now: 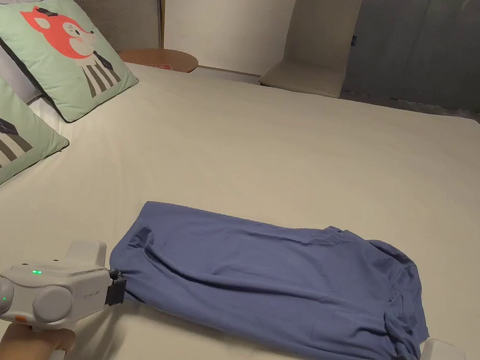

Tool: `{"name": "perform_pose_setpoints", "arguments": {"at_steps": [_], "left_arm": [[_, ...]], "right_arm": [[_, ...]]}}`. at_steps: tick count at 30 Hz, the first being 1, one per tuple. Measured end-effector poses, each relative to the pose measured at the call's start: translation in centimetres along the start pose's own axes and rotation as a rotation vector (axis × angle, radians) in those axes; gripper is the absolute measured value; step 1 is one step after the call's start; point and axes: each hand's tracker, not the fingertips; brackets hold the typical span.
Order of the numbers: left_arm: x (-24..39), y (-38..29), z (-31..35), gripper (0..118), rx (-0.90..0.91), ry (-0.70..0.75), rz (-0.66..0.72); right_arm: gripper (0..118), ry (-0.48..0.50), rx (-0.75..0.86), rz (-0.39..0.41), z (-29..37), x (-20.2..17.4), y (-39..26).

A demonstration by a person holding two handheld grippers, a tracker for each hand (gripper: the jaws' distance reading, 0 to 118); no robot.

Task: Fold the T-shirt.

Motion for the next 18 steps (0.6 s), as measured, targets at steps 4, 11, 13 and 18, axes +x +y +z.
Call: {"name": "perform_pose_setpoints", "arguments": {"at_steps": [4, 11, 13, 18], "left_arm": [[-0.5, -0.7, 0.9, 5, 0.0, 0.011, 0.017], [-1.6, -4.0, 4.2, 5, -0.018, 0.034, 0.044], [-1.7, -5.5, 5.4, 5, -0.027, 0.035, 0.049], [-1.9, -9.3, 6.4, 5, -0.096, 0.046, 0.042]], "right_arm": [[19, -0.011, 0.059, 0.023, 3.4, -0.5, 0.3], [19, 0.022, 0.109, 0.034, 8.6, 0.2, -2.1], [19, 0.021, 0.103, 0.043, 9.2, 0.4, -3.5], [19, -0.003, 0.044, 0.054, 10.4, 0.5, -7.2]]}}
